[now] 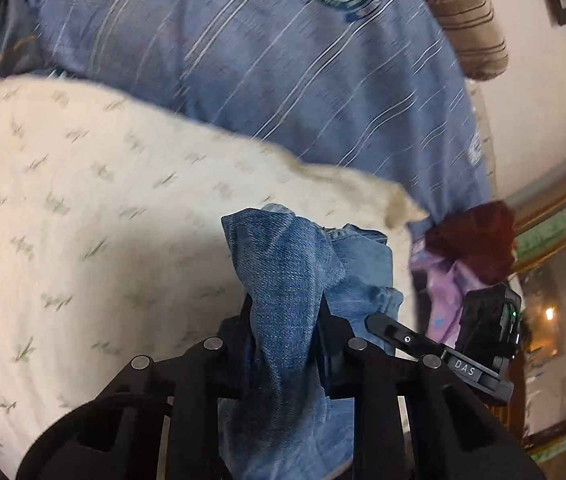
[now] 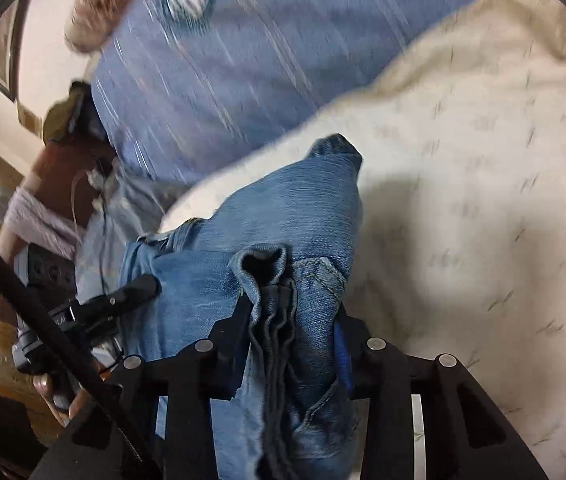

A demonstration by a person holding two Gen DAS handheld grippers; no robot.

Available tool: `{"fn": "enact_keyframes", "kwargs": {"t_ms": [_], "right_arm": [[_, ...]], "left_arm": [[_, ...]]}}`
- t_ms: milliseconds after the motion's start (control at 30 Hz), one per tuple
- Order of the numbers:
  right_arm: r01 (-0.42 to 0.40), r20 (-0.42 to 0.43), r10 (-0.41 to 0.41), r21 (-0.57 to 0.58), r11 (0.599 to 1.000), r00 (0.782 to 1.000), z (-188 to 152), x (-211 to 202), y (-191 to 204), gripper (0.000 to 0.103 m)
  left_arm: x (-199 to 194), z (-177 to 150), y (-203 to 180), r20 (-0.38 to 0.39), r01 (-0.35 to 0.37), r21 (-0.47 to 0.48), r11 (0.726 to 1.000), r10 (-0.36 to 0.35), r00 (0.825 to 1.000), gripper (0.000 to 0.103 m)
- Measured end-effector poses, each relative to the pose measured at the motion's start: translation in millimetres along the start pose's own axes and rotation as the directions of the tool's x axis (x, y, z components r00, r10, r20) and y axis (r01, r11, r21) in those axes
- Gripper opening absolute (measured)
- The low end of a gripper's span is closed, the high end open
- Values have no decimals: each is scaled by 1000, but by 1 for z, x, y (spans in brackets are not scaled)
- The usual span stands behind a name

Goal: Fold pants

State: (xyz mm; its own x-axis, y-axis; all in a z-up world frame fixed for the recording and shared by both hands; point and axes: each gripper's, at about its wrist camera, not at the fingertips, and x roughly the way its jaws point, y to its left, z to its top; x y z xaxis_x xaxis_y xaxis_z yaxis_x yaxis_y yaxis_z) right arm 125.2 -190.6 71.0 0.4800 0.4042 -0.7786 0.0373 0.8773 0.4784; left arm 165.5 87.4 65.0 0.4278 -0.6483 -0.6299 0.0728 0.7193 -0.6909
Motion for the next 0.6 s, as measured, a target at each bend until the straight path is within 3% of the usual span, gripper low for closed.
{"fn": "enact_keyframes", "kwargs": {"t_ms": [100,200,267,333,433,533,600], "right_arm": [[68,21,-68,-1,998,997,32,-8,-1,37],[109,45,-109,-1,994,993,49,11,-22,39],[94,38,-96,39,995,995,44,32,-49,45],[131,-30,-129,108,985,991,39,55,-75,59],[63,-37,-58,150,987,998,49,54,-78,66],[107,-19,-106,101,989,994,48,41,-65,73],[132,-2,-132,73,989,991,39,29,-57,74]], "left_arm": [[29,28,-8,-7,-18,-8,1000,18,1000,23],[71,37,12,-12,-50,0,999,50,999,31],[92,28,34,-12,-87,-33,996,86,996,37],[103,25,44,-29,-129,-59,990,127,991,42],[101,34,34,-15,-152,11,988,152,988,47],[86,33,26,32,-199,42,979,198,980,53],[76,26,18,44,-261,73,963,258,965,53]]}}
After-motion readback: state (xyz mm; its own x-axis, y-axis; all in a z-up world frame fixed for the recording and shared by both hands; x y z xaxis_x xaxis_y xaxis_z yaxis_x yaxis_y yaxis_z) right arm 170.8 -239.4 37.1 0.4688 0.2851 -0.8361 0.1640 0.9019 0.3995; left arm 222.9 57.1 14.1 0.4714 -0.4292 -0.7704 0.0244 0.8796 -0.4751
